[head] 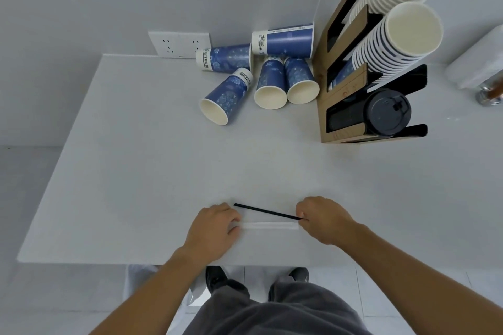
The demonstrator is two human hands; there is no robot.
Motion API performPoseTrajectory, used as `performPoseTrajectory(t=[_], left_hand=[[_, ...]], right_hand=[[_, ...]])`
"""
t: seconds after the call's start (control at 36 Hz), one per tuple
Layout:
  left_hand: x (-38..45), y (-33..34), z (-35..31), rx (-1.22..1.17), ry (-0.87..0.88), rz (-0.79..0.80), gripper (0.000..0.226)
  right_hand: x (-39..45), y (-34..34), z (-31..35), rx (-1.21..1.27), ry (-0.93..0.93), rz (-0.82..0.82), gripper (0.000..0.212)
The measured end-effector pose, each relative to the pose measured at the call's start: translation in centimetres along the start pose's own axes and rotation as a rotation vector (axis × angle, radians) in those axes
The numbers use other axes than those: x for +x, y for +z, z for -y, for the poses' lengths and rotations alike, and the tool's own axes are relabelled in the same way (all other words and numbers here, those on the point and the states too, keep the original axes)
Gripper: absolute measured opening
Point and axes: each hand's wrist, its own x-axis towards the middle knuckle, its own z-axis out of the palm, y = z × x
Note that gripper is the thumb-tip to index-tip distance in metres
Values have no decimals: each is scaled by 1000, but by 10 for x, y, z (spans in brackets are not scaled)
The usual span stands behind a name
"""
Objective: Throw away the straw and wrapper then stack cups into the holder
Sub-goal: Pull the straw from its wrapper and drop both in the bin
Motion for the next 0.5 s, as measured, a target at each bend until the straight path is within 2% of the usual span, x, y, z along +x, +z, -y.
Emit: performPoseTrajectory(t=[0.25, 0.5], left_hand=[[4, 4, 0, -11, -43, 41, 22], [5, 3, -1, -11, -79, 106, 20]], right_hand=[[0, 0, -3, -42, 25, -27, 20], [-1, 3, -4, 24, 59, -22, 16]])
